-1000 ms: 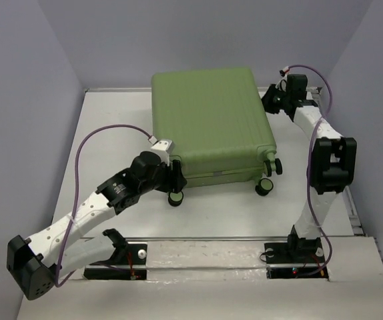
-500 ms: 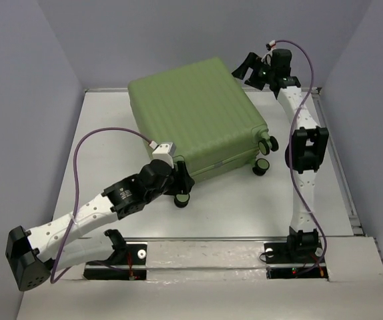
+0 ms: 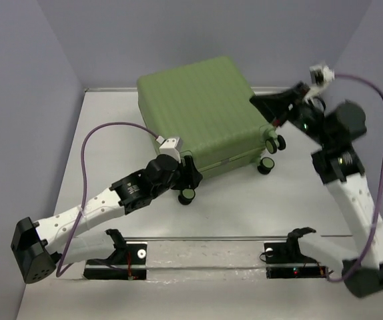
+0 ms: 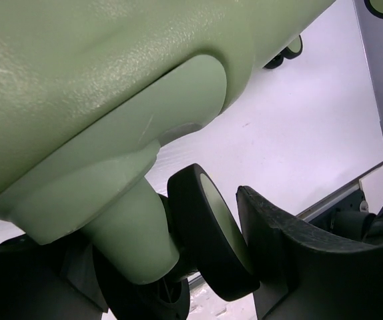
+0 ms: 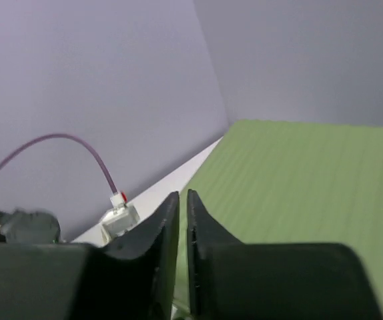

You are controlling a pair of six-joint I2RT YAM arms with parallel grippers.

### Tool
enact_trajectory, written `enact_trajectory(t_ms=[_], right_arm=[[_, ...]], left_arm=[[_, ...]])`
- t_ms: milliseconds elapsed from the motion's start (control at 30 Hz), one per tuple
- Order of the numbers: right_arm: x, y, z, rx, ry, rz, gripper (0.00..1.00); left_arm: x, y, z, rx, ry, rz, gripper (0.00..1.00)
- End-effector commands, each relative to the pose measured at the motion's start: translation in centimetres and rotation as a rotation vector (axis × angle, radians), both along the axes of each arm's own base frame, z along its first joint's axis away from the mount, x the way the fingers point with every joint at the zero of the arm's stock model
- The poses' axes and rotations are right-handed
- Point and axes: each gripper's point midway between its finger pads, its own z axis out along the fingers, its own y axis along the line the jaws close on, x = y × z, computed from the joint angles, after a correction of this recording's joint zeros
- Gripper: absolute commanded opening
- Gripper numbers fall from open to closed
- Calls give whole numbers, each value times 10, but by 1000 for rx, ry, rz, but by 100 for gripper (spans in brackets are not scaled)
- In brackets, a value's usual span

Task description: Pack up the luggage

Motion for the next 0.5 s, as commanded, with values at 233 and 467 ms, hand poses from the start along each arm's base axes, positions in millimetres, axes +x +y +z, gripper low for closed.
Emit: enact_trajectory(t_ms=[233, 467], right_arm=[[-59, -79, -247, 51, 258, -357, 7], [-55, -111, -293, 160, 304, -555, 7]], left_arm=[[-14, -39, 185, -448, -395, -179, 6], [-14, -32, 201, -516, -411, -144, 6]])
